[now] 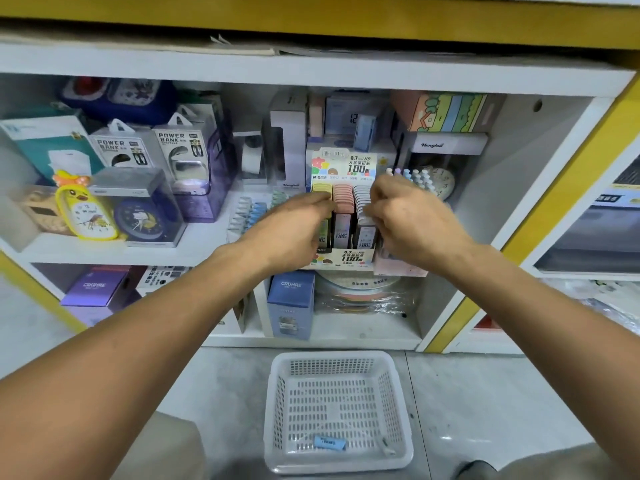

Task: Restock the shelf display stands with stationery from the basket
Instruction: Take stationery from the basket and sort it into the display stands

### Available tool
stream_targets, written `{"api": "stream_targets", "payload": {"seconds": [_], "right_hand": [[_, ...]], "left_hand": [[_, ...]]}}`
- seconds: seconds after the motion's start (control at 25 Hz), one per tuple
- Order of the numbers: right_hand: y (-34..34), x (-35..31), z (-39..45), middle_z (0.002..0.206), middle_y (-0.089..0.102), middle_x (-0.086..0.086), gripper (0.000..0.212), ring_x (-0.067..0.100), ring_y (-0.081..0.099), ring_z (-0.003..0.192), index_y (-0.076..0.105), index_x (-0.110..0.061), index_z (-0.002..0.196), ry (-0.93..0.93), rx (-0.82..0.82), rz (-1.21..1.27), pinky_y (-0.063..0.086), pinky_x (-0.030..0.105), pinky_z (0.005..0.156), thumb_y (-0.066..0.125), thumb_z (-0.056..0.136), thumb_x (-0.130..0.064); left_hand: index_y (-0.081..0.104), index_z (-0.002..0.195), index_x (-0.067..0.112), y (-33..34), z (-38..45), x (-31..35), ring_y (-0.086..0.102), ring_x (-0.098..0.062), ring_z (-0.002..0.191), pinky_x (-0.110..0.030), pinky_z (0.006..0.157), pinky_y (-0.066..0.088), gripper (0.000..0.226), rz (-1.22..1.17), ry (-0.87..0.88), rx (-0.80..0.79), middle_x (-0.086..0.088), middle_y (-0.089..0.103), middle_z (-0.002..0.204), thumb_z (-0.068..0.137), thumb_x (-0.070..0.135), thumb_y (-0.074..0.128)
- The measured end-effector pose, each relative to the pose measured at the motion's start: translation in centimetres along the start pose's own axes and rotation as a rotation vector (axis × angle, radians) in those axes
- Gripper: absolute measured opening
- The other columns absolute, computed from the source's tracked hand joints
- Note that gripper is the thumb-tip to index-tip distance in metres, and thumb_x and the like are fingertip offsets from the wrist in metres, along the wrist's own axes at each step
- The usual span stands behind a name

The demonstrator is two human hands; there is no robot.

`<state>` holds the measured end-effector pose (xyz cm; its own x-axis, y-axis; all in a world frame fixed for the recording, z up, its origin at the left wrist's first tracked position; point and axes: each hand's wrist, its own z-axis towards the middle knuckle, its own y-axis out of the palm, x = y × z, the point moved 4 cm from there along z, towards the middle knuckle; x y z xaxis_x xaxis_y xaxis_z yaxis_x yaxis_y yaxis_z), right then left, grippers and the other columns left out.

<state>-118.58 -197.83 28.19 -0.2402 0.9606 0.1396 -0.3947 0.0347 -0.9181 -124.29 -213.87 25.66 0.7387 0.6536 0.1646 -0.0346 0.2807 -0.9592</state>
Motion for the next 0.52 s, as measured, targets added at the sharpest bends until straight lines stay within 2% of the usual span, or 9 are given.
{"api": "stream_targets", "payload": {"seconds": [0.08, 0.16, 0.2, 0.28, 0.36, 0.44, 0.52], "right_hand": [[-0.6, -1.1, -0.6, 0.103, 0.059, 0.006, 0.025, 0.03, 0.059, 0.094, 0.074, -0.012, 0.107, 0.007, 0.053, 0.077, 0.055, 0.044, 0.07, 0.054, 0.092, -0.011], [0.3, -2.2, -1.8, 0.102, 0.067, 0.005, 0.029, 0.031, 0.064, 0.094, 0.075, -0.019, 0.105, 0.09, 0.021, 0.243, 0.055, 0.044, 0.075, 0.053, 0.087, -0.013], [1.8, -3.0, -3.0, 0.102, 0.071, 0.005, 0.029, 0.03, 0.065, 0.096, 0.075, -0.02, 0.104, 0.133, -0.065, 0.319, 0.055, 0.043, 0.08, 0.053, 0.085, -0.013], [6.4, -4.8, -6.4, 0.103, 0.074, 0.005, 0.029, 0.026, 0.066, 0.098, 0.076, -0.022, 0.102, 0.189, -0.375, 0.385, 0.054, 0.037, 0.085, 0.057, 0.083, -0.012], [11.4, -6.4, -10.4, 0.105, 0.073, 0.001, 0.025, 0.017, 0.065, 0.089, 0.076, -0.021, 0.1, 0.205, -0.667, 0.396, 0.051, 0.029, 0.08, 0.06, 0.084, -0.011], [16.1, -7.7, -13.8, 0.105, 0.071, -0.001, 0.019, 0.009, 0.062, 0.076, 0.075, -0.018, 0.098, 0.239, -0.824, 0.445, 0.049, 0.025, 0.074, 0.064, 0.085, -0.012], [20.6, -9.0, -16.5, 0.107, 0.07, -0.001, 0.013, 0.013, 0.064, 0.088, 0.073, -0.017, 0.097, 0.259, -0.911, 0.477, 0.052, 0.027, 0.08, 0.068, 0.085, -0.015]], "left_hand": [[0.056, 0.128, 0.013, -0.6, -0.7, 1.1, 0.051, -0.027, 0.12, -0.043, 0.097, 0.048, 0.052, -0.009, 0.023, 0.091, -0.007, 0.055, 0.126, 0.078, 0.002, 0.056], [0.058, 0.118, 0.015, 0.2, -1.7, 1.9, 0.055, -0.027, 0.109, -0.041, 0.087, 0.051, 0.044, -0.031, 0.016, 0.09, -0.006, 0.058, 0.114, 0.076, 0.004, 0.054], [0.058, 0.115, 0.015, 1.6, -2.7, 2.4, 0.057, -0.028, 0.106, -0.039, 0.084, 0.05, 0.039, -0.048, 0.006, 0.027, -0.006, 0.058, 0.111, 0.077, 0.005, 0.054], [0.057, 0.11, 0.015, 6.1, -5.2, 3.0, 0.057, -0.028, 0.106, -0.038, 0.082, 0.049, 0.031, -0.049, -0.019, -0.186, -0.007, 0.059, 0.113, 0.08, 0.007, 0.054], [0.055, 0.112, 0.014, 11.3, -8.1, 2.9, 0.056, -0.028, 0.109, -0.041, 0.084, 0.05, 0.029, -0.012, -0.063, -0.426, -0.007, 0.058, 0.119, 0.084, 0.007, 0.054], [0.054, 0.118, 0.013, 16.1, -10.7, 2.4, 0.056, -0.028, 0.111, -0.042, 0.086, 0.051, 0.032, 0.032, -0.097, -0.583, -0.008, 0.056, 0.123, 0.086, 0.008, 0.054], [0.055, 0.118, 0.013, 20.2, -12.6, 1.7, 0.057, -0.027, 0.107, -0.04, 0.085, 0.051, 0.031, 0.035, -0.134, -0.665, -0.008, 0.057, 0.121, 0.087, 0.01, 0.056]]}}
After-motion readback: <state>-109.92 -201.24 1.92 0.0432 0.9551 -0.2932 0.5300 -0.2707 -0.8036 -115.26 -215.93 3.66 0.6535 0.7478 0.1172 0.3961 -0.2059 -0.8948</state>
